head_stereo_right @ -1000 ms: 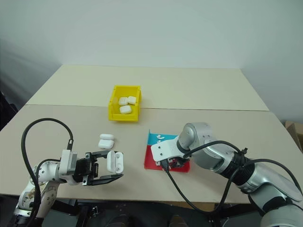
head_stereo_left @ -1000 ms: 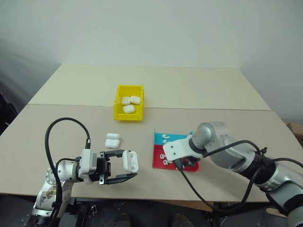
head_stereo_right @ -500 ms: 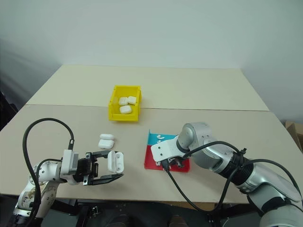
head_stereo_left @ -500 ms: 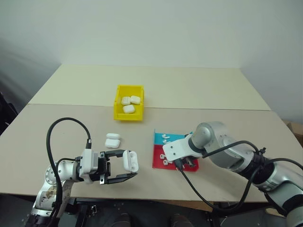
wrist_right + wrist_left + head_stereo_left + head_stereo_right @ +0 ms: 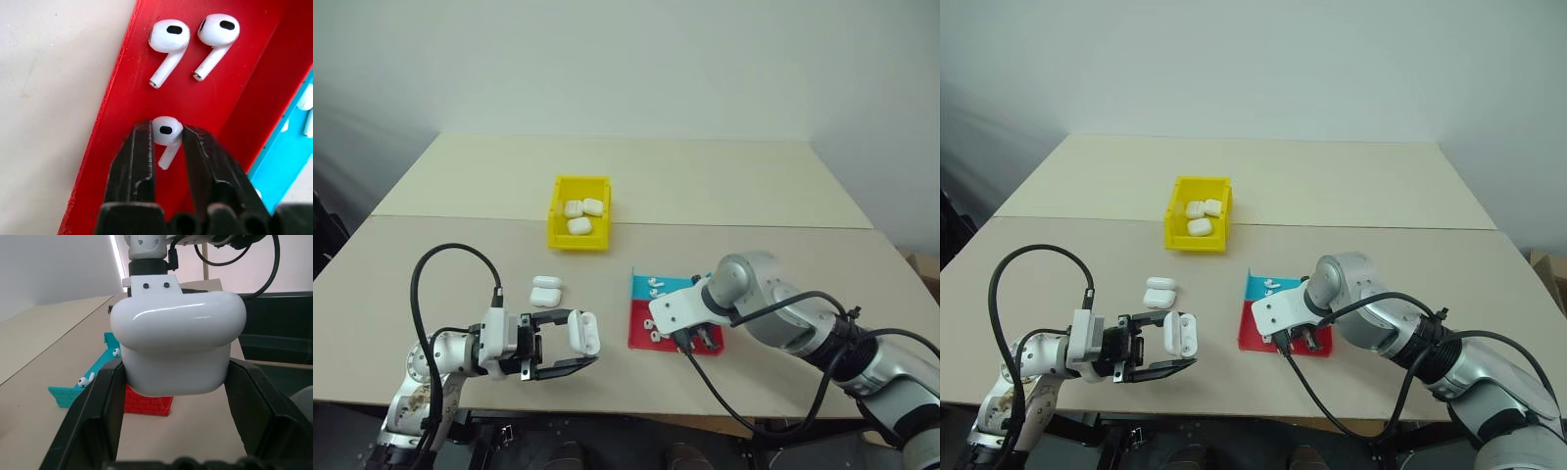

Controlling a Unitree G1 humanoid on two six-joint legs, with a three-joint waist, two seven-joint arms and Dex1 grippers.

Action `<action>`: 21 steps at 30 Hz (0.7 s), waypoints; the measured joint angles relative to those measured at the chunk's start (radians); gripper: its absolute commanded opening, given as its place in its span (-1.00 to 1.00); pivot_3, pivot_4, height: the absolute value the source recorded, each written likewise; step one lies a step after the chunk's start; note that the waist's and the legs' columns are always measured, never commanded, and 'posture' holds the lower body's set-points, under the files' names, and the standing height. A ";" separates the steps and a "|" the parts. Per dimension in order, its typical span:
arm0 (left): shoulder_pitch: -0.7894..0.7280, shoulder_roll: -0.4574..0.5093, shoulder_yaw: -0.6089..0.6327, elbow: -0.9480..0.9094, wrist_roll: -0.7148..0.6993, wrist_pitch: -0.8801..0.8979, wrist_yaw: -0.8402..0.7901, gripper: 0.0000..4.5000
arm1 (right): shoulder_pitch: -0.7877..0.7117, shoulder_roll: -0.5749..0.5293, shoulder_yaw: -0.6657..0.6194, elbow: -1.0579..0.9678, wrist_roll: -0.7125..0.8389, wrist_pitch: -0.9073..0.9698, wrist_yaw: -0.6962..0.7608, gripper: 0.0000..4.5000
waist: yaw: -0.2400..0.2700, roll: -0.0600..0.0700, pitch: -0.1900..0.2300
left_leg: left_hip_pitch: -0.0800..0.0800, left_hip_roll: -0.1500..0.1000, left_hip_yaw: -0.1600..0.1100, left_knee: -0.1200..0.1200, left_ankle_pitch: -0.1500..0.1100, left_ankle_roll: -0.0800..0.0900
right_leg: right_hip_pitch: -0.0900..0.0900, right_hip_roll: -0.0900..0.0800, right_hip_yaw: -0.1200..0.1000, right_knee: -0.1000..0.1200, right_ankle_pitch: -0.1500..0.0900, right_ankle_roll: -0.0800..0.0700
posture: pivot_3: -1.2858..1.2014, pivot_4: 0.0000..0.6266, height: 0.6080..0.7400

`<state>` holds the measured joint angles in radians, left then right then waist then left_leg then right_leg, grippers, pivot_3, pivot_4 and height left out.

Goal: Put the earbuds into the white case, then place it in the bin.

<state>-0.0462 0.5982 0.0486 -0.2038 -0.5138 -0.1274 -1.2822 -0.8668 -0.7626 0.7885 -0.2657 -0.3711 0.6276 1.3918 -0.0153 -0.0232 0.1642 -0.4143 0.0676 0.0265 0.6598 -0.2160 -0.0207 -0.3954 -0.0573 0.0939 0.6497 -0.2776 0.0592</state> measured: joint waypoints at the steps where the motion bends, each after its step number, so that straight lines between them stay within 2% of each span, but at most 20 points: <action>1: 0.000 0.000 0.000 0.000 0.000 0.000 0.001 0.22 | 0.004 0.000 -0.005 0.000 0.000 -0.006 0.000 -0.57 | 0.000 0.000 0.000 | 0.000 0.000 0.000 0.000 0.000 0.000 | 0.000 0.000 0.000 0.000 0.000 0.000 | 0.03 -0.52 1.00; 13: -0.012 -0.004 -0.004 -0.003 -0.006 0.005 0.007 0.22 | 0.026 0.001 -0.044 -0.016 -0.001 -0.005 0.005 -0.57 | 0.000 0.000 0.000 | -0.001 0.000 0.000 0.000 0.000 0.000 | -0.001 0.000 0.000 0.000 0.000 0.000 | 0.03 -0.52 1.00; 16: -0.041 -0.006 -0.007 -0.045 -0.035 0.045 0.030 0.22 | 0.032 -0.011 -0.154 -0.092 0.066 0.058 0.020 -0.57 | 0.002 0.000 0.000 | -0.002 0.000 0.000 0.000 0.000 0.000 | -0.002 0.000 0.000 0.000 0.000 0.000 | 0.03 -0.52 1.00; 21: -0.128 -0.013 -0.026 -0.151 -0.070 0.159 0.122 0.22 | 0.036 -0.036 -0.486 -0.232 0.283 0.227 0.032 -0.57 | 0.006 0.000 0.000 | -0.002 0.000 -0.001 0.000 0.000 0.000 | 0.000 0.000 -0.001 -0.001 0.000 0.000 | 0.03 -0.52 1.00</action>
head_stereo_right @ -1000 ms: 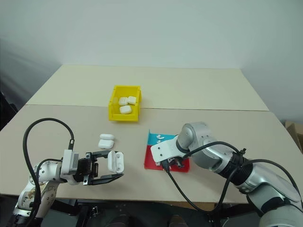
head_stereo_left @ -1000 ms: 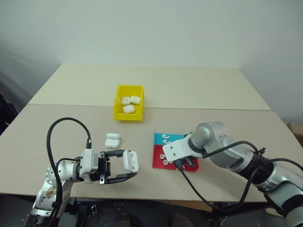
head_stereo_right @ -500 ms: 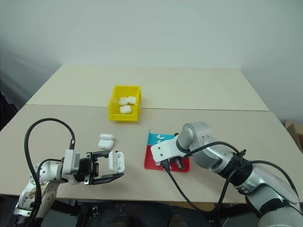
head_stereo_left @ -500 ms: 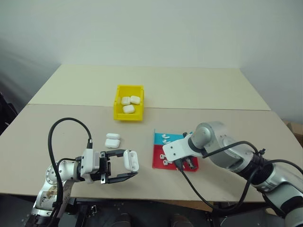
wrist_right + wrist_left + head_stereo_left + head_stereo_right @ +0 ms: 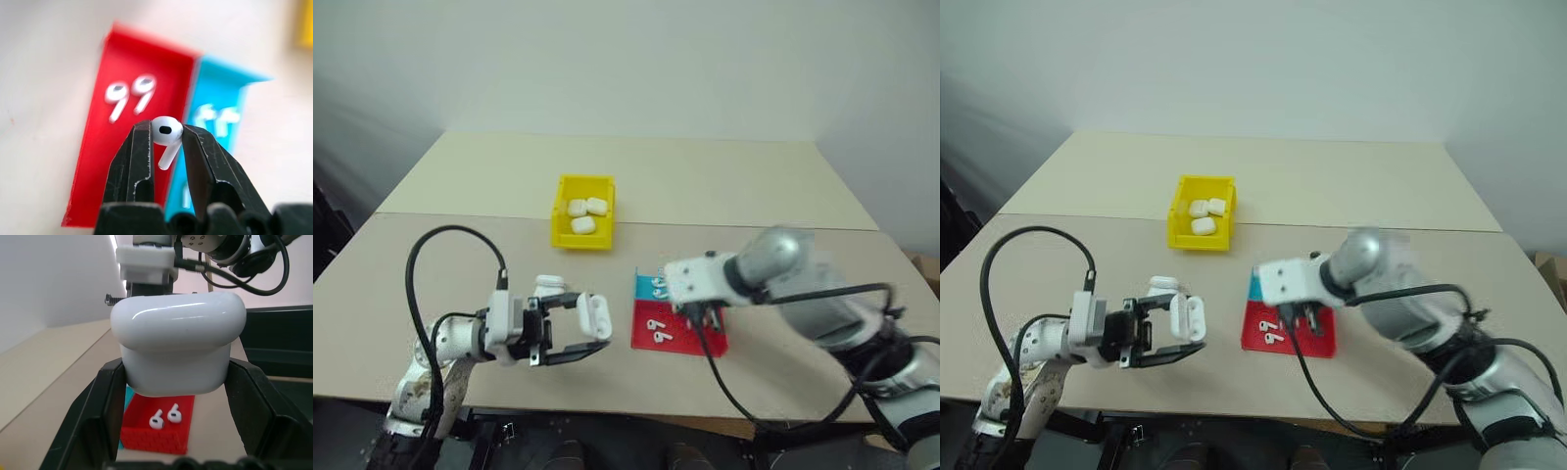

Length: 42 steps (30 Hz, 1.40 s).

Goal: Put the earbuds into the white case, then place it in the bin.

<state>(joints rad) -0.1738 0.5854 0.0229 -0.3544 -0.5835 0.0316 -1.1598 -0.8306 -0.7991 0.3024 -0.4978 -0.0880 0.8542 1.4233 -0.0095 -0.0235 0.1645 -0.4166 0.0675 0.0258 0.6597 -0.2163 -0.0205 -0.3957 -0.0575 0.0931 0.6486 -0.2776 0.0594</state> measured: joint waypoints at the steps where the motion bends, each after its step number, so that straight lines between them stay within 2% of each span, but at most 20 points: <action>1: -0.016 -0.005 -0.006 -0.016 -0.006 0.018 0.016 0.22 | 0.000 -0.001 -0.050 -0.013 0.032 0.029 -0.003 -0.57 | -0.001 0.000 0.000 | 0.000 0.000 0.000 0.000 0.000 0.000 | 0.000 0.000 0.000 0.000 0.000 0.000 | 0.03 -0.52 1.00; 6: -0.119 -0.010 -0.047 -0.095 -0.014 0.150 0.113 0.22 | 0.033 0.029 -0.342 -0.047 0.229 0.121 -0.068 -0.57 | -0.003 0.000 0.000 | 0.001 0.000 0.000 0.000 0.000 0.000 | 0.001 0.000 0.000 0.000 0.000 0.000 | 0.03 -0.52 1.00; 10: -0.199 -0.021 -0.075 -0.115 -0.046 0.245 0.155 0.22 | 0.028 0.132 -0.537 -0.052 0.411 0.197 -0.151 -0.57 | -0.010 0.000 0.000 | 0.001 0.000 -0.001 0.000 0.000 0.000 | 0.001 0.001 0.001 0.000 0.000 0.000 | 0.03 -0.52 1.00; 13: -0.268 -0.030 -0.078 -0.142 -0.112 0.333 0.203 0.22 | 0.015 0.219 -0.648 -0.052 0.551 0.208 -0.223 -0.57 | -0.007 0.000 0.000 | 0.001 0.000 -0.002 0.000 0.000 0.000 | 0.001 0.001 0.000 0.000 0.000 0.000 | 0.03 -0.52 1.00; 16: -0.301 -0.041 -0.078 -0.156 -0.133 0.356 0.210 0.22 | 0.028 0.275 -0.706 -0.060 0.660 0.153 -0.276 -0.57 | -0.006 0.000 0.000 | 0.001 0.000 -0.001 0.000 0.000 0.000 | 0.002 0.001 0.000 -0.001 0.000 0.000 | 0.03 -0.52 1.00; 27: -0.325 -0.065 -0.086 -0.157 -0.165 0.371 0.203 0.22 | 0.152 0.398 -0.620 -0.062 0.806 -0.226 -0.316 -0.57 | -0.009 0.000 0.000 | 0.001 0.000 -0.002 -0.001 0.000 0.000 | 0.002 0.001 0.000 0.000 0.000 0.000 | 0.03 -0.52 1.00; 34: -0.326 -0.079 -0.086 -0.156 -0.169 0.384 0.190 0.22 | 0.194 0.376 -0.513 -0.028 0.787 -0.372 -0.315 -0.57 | -0.007 0.000 0.000 | 0.001 0.000 -0.001 -0.001 0.000 0.000 | 0.002 0.001 0.000 0.000 0.000 0.000 | 0.03 -0.52 1.00; 42: -0.329 -0.083 -0.086 -0.155 -0.168 0.384 0.166 0.22 | 0.218 0.321 -0.468 -0.001 0.779 -0.450 -0.315 -0.57 | -0.006 0.000 0.000 | 0.001 0.000 -0.001 -0.001 0.000 0.000 | 0.002 0.001 0.000 -0.001 0.000 0.000 | 0.03 -0.52 1.00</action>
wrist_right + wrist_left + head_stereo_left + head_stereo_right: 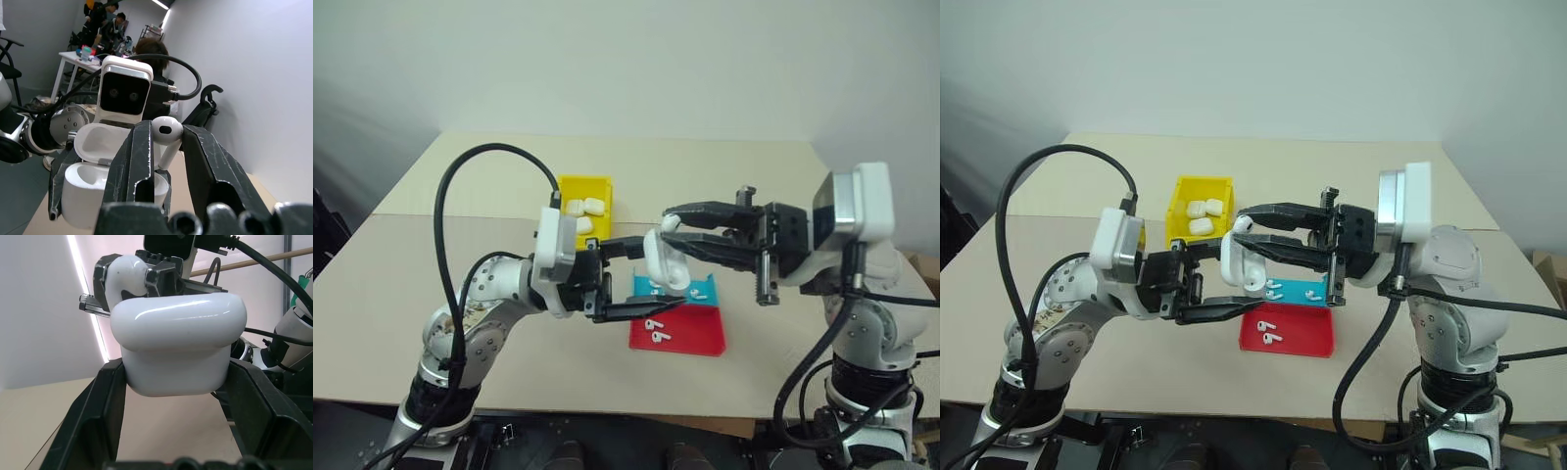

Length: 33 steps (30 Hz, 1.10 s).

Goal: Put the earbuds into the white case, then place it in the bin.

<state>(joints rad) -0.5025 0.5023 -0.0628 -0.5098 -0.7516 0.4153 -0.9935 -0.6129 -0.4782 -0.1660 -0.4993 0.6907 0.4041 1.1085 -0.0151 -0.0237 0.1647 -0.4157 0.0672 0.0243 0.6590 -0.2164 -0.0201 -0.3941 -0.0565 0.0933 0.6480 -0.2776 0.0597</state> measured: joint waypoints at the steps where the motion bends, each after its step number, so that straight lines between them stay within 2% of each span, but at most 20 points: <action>1: 0.000 0.000 0.000 0.000 0.000 0.000 -0.001 0.22 | 0.003 -0.007 0.000 0.001 0.000 -0.004 0.000 -0.57 | 0.000 0.000 0.000 | 0.000 0.000 0.000 0.000 0.000 0.000 | 0.000 0.000 0.000 0.000 0.000 0.000 | 0.03 -0.52 1.00; 12: 0.008 -0.001 0.000 0.002 0.005 -0.002 -0.011 0.22 | 0.036 -0.057 0.000 0.005 0.034 -0.033 -0.001 -0.57 | 0.000 0.000 0.000 | 0.000 0.000 0.000 0.000 0.000 0.000 | 0.000 0.000 0.000 0.000 0.000 0.000 | 0.03 -0.52 1.00; 33: 0.031 -0.001 0.000 0.003 0.021 -0.026 -0.021 0.22 | 0.065 -0.077 0.051 0.001 0.030 -0.089 0.000 -0.57 | 0.000 0.000 0.000 | 0.000 0.000 0.000 0.000 0.000 0.000 | 0.000 0.000 0.000 0.000 0.000 0.000 | 0.03 -0.52 1.00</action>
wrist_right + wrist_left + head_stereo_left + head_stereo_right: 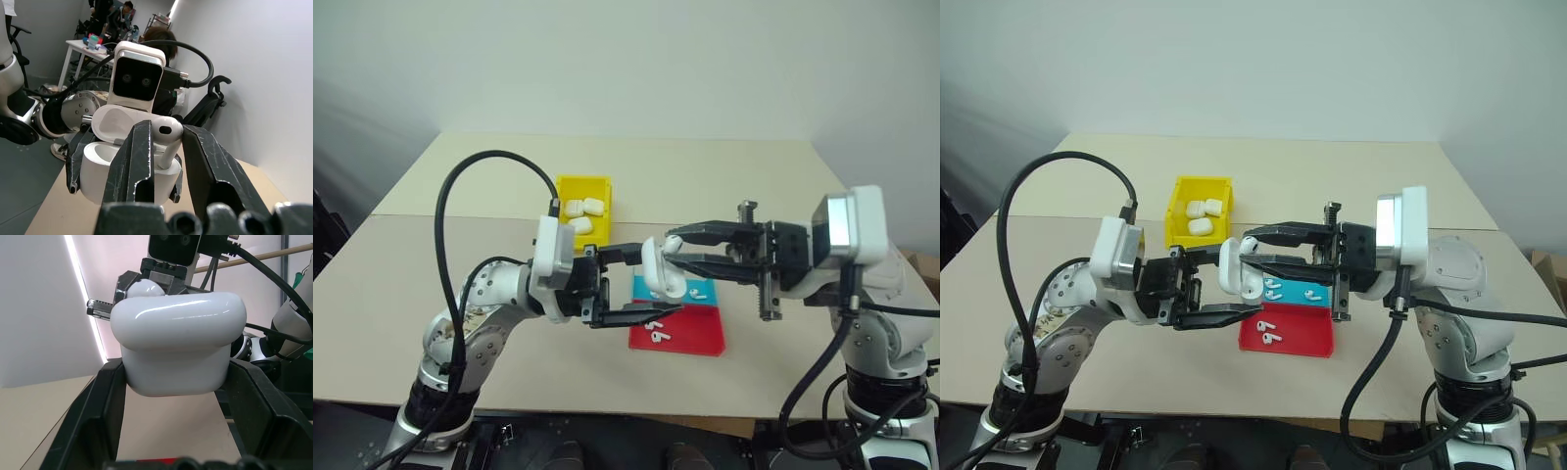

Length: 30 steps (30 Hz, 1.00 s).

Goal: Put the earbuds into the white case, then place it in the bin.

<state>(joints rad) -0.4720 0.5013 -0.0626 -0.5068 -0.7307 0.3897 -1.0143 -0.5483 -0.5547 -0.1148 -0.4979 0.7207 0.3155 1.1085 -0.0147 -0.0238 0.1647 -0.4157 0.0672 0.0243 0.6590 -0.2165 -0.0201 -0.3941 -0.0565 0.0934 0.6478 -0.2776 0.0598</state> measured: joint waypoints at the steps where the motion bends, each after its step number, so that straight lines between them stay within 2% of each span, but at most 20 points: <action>1: 0.000 0.000 0.000 0.000 0.001 0.000 0.000 0.22 | 0.003 0.000 0.001 0.000 -0.001 -0.007 0.000 -0.57 | 0.000 0.000 0.000 | 0.000 0.000 0.000 0.000 0.000 0.000 | 0.000 0.000 0.000 0.000 0.000 0.000 | 0.03 -0.52 1.00; 5: 0.001 -0.003 0.000 0.002 0.004 -0.006 -0.001 0.22 | 0.005 -0.001 0.007 0.003 -0.022 -0.046 0.001 -0.57 | 0.000 0.000 0.000 | 0.000 0.000 0.000 0.000 0.000 0.000 | 0.000 0.000 0.000 0.000 0.000 0.000 | 0.03 -0.52 1.00; 8: 0.001 -0.005 -0.001 0.007 0.005 -0.010 -0.004 0.22 | 0.009 -0.006 0.010 0.007 -0.029 -0.060 0.004 -0.25 | 0.000 0.000 0.000 | 0.000 0.000 0.000 0.000 0.000 0.000 | 0.000 0.000 0.000 0.000 0.000 0.000 | 0.03 -0.52 1.00; 11: 0.002 -0.005 -0.002 0.011 0.009 -0.011 -0.011 0.22 | 0.012 -0.016 0.009 0.009 -0.028 -0.069 0.008 0.19 | 0.000 0.000 0.000 | 0.000 0.000 0.000 0.000 0.000 0.000 | 0.000 0.000 0.000 0.000 0.000 0.000 | 0.03 -0.52 1.00; 18: 0.004 0.000 -0.002 0.013 0.028 -0.017 -0.021 0.22 | 0.019 -0.039 0.012 0.009 -0.028 -0.094 0.034 0.19 | 0.000 0.000 0.000 | 0.000 0.000 0.000 0.000 0.000 0.000 | 0.000 0.000 0.000 0.000 0.000 0.000 | 0.03 -0.52 1.00; 21: 0.044 0.054 0.007 0.027 0.054 -0.044 -0.054 0.22 | 0.018 -0.072 -0.006 0.017 0.000 -0.090 0.045 0.19 | -0.003 0.000 0.000 | 0.000 0.000 0.000 0.000 0.000 0.000 | 0.000 0.000 0.000 0.000 0.000 0.000 | 0.03 -0.52 1.00; 25: 0.192 0.192 0.047 0.089 0.147 -0.146 -0.168 0.22 | -0.059 -0.258 -0.009 0.095 -0.009 0.042 0.044 0.19 | -0.008 0.001 0.000 | 0.001 0.001 0.001 -0.001 0.000 0.000 | 0.000 0.000 0.001 0.000 0.000 -0.001 | 0.03 -0.52 1.00; 27: 0.266 0.225 0.061 0.111 0.177 -0.193 -0.211 0.22 | -0.137 -0.342 0.061 0.141 -0.086 0.101 0.052 0.19 | -0.009 0.001 0.000 | 0.001 0.001 0.002 -0.001 0.000 0.000 | -0.002 0.000 0.001 0.000 -0.001 -0.002 | 0.03 -0.52 1.00; 30: 0.336 0.237 0.082 0.108 0.180 -0.221 -0.225 0.22 | -0.244 -0.382 0.197 0.211 -0.190 0.150 0.104 0.19 | -0.006 0.001 0.001 | 0.000 0.001 0.003 -0.001 0.000 0.000 | -0.003 -0.001 0.001 0.000 -0.001 -0.002 | 0.03 -0.52 1.00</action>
<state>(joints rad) -0.1364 0.7382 0.0193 -0.3986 -0.5504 0.1684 -1.2391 -0.7921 -0.9369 0.0819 -0.2874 0.5303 0.4656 1.2122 -0.0212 -0.0233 0.1653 -0.4153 0.0684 0.0273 0.6577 -0.2165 -0.0201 -0.3973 -0.0572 0.0947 0.6478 -0.2784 0.0580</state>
